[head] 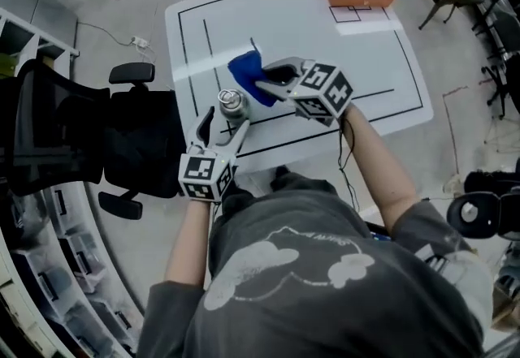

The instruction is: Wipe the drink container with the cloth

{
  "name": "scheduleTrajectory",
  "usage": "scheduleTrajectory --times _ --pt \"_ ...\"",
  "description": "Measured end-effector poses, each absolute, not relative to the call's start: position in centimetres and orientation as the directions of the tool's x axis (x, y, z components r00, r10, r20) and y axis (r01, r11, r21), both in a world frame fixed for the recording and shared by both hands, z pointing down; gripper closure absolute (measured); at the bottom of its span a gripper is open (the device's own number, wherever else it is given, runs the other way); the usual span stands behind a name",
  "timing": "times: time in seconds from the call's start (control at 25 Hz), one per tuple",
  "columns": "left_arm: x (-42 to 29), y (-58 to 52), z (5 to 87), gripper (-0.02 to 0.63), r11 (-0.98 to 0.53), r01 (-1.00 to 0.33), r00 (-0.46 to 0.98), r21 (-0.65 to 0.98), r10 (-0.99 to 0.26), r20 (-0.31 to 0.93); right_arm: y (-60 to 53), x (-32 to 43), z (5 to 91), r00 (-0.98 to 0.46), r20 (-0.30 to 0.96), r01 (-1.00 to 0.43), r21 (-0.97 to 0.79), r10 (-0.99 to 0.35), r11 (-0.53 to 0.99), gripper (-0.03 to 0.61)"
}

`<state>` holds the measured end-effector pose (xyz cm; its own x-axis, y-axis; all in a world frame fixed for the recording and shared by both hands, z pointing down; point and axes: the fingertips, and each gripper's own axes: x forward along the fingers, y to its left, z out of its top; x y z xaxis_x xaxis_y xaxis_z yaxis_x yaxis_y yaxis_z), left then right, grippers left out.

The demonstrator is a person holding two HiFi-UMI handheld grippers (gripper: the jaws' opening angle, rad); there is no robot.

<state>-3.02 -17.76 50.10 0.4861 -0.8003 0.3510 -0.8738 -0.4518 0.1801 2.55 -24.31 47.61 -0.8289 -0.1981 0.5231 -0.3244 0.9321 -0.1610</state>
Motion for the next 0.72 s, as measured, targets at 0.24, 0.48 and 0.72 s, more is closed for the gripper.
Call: scheduleTrajectory --times 0.24,0.48,0.72 --pt "-2.3 -19.7 50.9 0.276 -0.319 -0.932 0.361 0.170 -0.851 0.381 -24.4 -0.9 47.4 -0.840 0.542 -0.077 -0.146 0.015 0.986 0.509" --pt "-2.5 -20.0 51.1 0.296 -0.339 -0.928 0.372 0.152 -0.849 0.376 -24.1 -2.2 48.9 -0.804 0.589 0.004 -0.126 0.078 0.992 0.511" --pt "-2.4 -20.0 51.2 0.296 -0.438 -0.886 0.463 0.154 -0.813 0.353 -24.5 -2.1 50.4 -0.788 0.609 -0.002 -0.147 0.089 0.989 0.514"
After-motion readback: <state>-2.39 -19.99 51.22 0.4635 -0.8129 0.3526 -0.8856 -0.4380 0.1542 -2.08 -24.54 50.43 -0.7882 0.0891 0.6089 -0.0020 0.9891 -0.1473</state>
